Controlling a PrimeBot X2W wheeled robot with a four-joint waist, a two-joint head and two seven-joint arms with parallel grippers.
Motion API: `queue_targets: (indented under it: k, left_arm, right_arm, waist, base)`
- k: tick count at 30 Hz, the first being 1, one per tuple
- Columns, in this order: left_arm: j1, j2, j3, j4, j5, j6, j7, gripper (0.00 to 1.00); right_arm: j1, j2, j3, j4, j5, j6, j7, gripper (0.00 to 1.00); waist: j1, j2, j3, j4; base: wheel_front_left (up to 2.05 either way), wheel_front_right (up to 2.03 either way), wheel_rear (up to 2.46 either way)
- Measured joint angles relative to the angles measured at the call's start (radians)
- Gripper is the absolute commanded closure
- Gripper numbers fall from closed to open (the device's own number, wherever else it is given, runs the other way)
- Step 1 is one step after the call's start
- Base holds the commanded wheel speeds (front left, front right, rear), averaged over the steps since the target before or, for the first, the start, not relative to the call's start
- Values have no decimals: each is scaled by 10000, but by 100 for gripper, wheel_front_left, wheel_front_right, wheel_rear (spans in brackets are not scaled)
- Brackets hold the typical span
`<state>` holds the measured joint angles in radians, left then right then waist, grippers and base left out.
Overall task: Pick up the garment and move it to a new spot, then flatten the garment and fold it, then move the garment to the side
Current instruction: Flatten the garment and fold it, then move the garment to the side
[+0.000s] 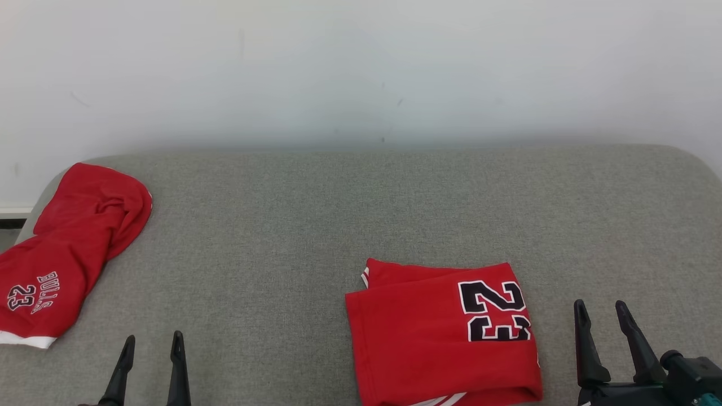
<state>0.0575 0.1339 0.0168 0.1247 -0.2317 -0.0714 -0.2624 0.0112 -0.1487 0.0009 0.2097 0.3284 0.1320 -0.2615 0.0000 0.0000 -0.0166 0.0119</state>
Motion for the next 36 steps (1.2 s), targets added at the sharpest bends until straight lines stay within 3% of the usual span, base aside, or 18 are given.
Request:
queue_targets:
  k: [19, 36]
  left_arm:
    - [-153, -259, 161, 591, 267, -516, 0, 0]
    - [-175, -157, 96, 598, 282, -581, 0, 0]
  right_arm:
    - [159, 48, 163, -82, -311, 0, 165, 0]
    - [180, 50, 207, 67, -295, 0, 253, 0]
  waist:
    - [0, 0, -101, -315]
    - [0, 0, -54, -303]
  base:
    - [0, 0, 0]
    - [0, 0, 0]
